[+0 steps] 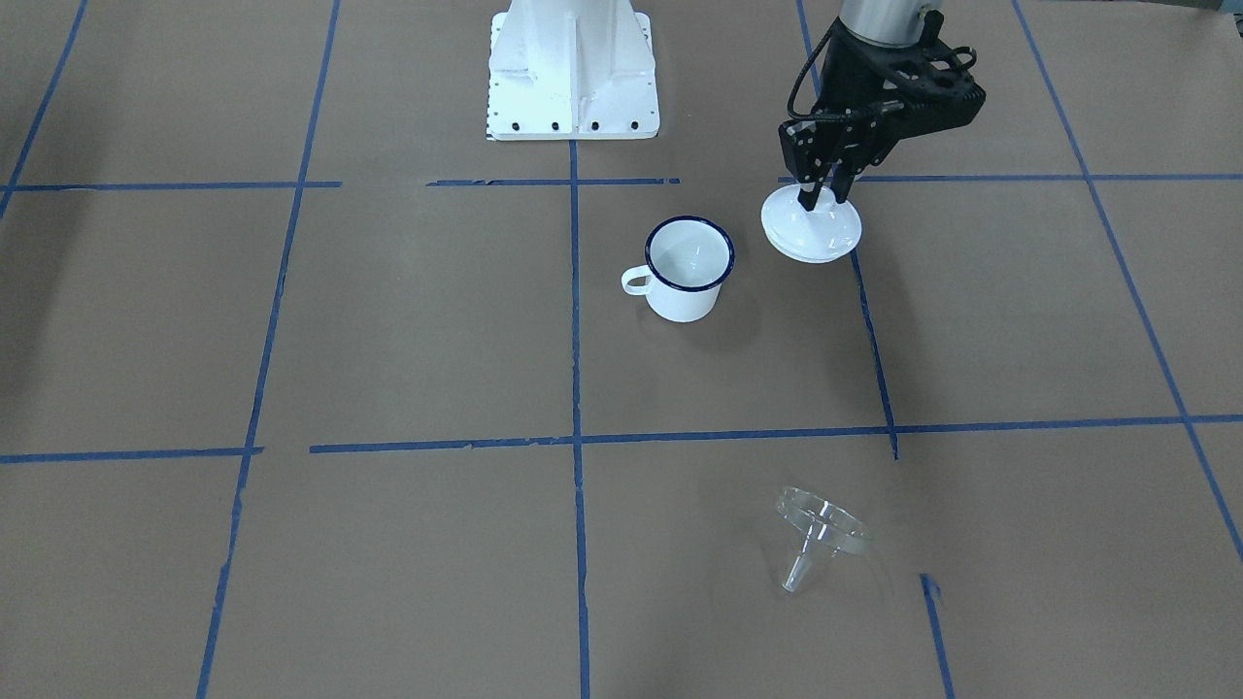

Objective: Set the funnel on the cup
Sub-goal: 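Lift the white lid off the mug and carry it beside the mug, then lower the lid onto the table and open the left gripper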

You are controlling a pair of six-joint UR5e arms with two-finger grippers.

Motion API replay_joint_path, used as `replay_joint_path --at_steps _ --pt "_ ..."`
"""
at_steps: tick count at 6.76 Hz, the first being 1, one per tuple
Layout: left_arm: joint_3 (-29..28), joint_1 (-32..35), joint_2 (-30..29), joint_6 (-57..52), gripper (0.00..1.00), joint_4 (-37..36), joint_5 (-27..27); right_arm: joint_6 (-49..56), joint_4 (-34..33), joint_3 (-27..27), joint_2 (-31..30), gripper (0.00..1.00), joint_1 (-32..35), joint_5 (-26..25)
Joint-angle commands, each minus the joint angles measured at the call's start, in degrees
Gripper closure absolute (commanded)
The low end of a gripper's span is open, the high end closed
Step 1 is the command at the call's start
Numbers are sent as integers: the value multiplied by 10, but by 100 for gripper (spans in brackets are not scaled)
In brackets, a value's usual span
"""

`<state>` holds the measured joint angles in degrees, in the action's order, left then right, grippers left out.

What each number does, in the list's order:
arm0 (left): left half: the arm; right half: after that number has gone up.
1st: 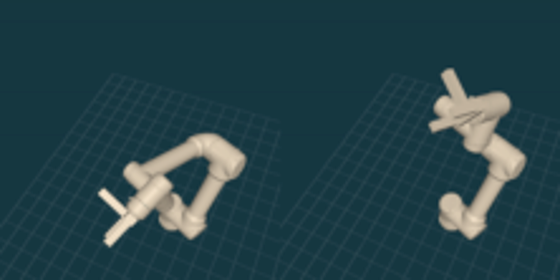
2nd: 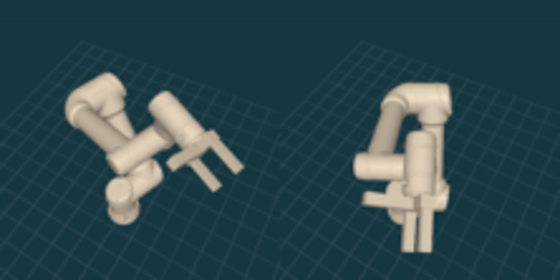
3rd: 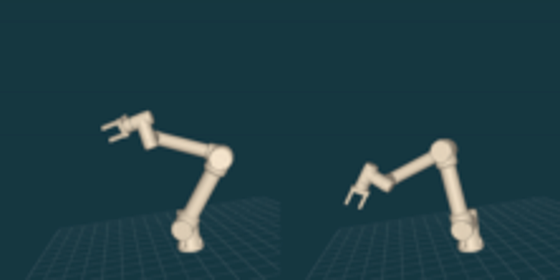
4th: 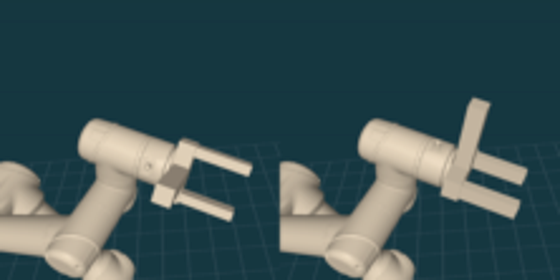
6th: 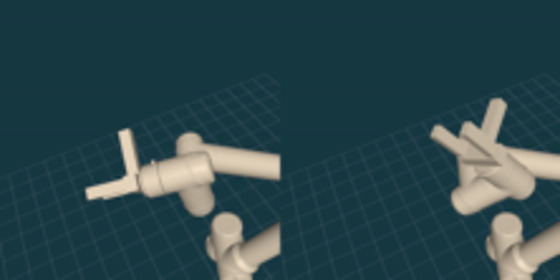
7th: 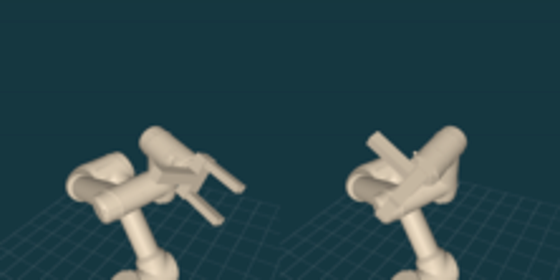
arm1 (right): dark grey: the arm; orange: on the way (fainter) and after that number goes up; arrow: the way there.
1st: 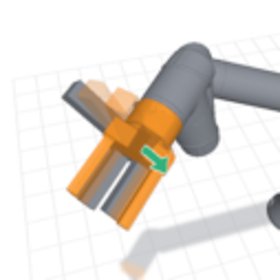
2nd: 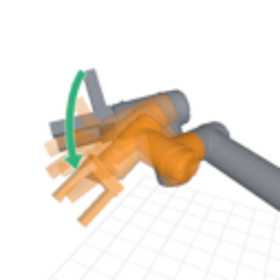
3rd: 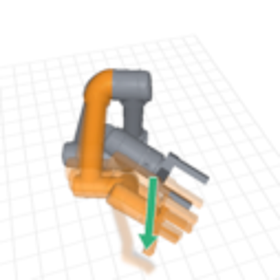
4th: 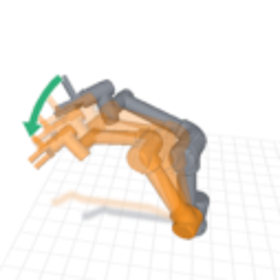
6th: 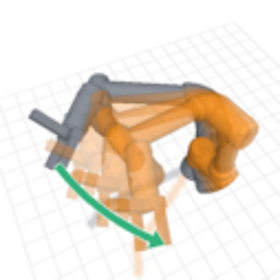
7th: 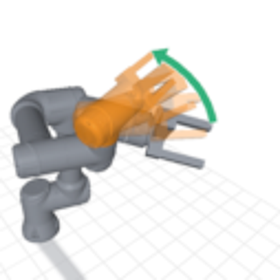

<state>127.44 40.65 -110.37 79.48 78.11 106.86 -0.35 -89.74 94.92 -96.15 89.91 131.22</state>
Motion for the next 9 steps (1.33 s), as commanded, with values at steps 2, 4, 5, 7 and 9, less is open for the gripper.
replay_joint_path --at_steps 2,4,5,7,9 --pt "-95 -34 71 19 100 148 3 0 0 0 0 0 0 0" --pt "-152 -39 73 21 100 191 3 0 0 0 0 0 0 0" --pt "-165 -39 73 21 100 213 4 0 0 0 0 0 0 0" --pt "-183 -40 74 20 100 215 4 0 0 0 0 0 0 0" --pt "-201 -44 74 20 100 231 4 0 0 0 0 0 0 0"
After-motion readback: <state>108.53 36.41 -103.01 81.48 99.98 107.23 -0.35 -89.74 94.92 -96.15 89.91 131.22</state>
